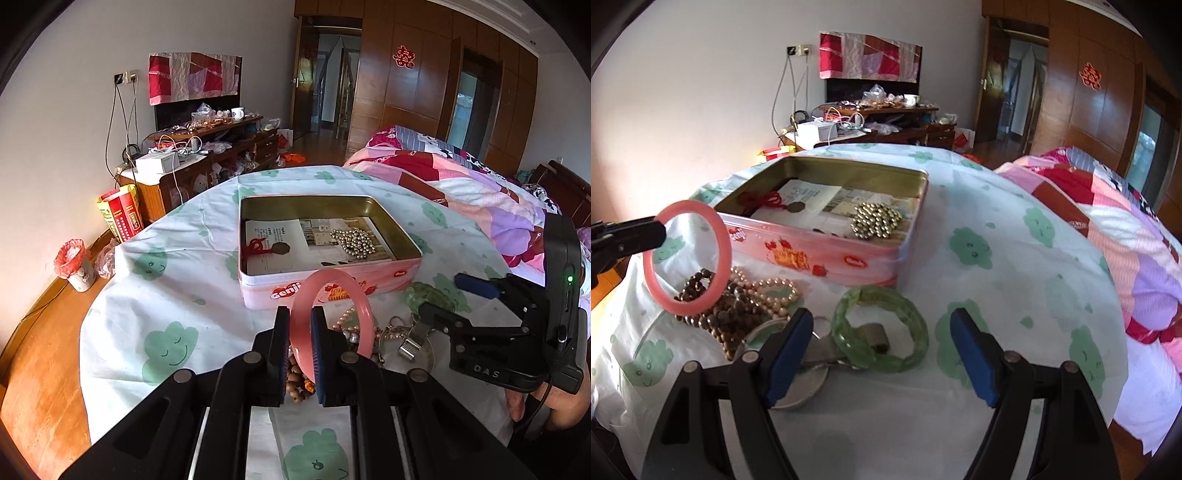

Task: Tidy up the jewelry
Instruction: 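Carry the pink bangle into the tin while the right gripper carries the jade bangle in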

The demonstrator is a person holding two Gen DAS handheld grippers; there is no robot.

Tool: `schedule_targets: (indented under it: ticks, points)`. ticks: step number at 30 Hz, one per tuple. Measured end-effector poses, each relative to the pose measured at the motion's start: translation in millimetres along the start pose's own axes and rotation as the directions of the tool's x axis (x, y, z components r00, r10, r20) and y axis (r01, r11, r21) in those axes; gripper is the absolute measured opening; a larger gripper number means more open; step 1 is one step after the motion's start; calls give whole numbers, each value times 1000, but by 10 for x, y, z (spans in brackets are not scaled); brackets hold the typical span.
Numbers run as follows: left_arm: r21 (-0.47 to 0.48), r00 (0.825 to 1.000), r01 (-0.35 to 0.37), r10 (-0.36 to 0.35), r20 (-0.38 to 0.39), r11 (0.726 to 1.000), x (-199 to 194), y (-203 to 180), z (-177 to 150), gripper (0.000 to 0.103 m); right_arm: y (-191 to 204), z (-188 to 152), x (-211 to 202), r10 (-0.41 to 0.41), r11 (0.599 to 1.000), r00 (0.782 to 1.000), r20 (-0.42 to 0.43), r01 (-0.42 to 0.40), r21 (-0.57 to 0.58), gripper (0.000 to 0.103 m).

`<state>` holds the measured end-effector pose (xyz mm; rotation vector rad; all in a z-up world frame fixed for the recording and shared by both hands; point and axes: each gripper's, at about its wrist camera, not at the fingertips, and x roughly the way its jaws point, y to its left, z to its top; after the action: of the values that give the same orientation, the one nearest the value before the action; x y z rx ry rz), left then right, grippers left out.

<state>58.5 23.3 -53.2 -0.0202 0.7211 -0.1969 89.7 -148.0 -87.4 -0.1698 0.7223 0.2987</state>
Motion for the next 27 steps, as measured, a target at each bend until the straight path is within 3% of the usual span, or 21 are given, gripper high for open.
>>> schedule_targets:
  ticks: [4,11,12,27]
  points:
    - [2,1000,3,-3,-6,1000,12,-5,-4,10,96,11,46,17,998,1000,-17,-18,-54,40]
    - [-8,1000,7,-7,-10,1000,11,25,-15,10,175,-11,147,35,993,998,-49,-40,-108,23]
    - [-10,1000,8,-8,-10,1000,9,26,-13,10,181,-15,144,37,993,998,-50,-43,-113,15]
    - [-19,1000,6,-6,19,1000,-87,40,40,10,36,78,-287,54,997,994,90,-49,-54,10]
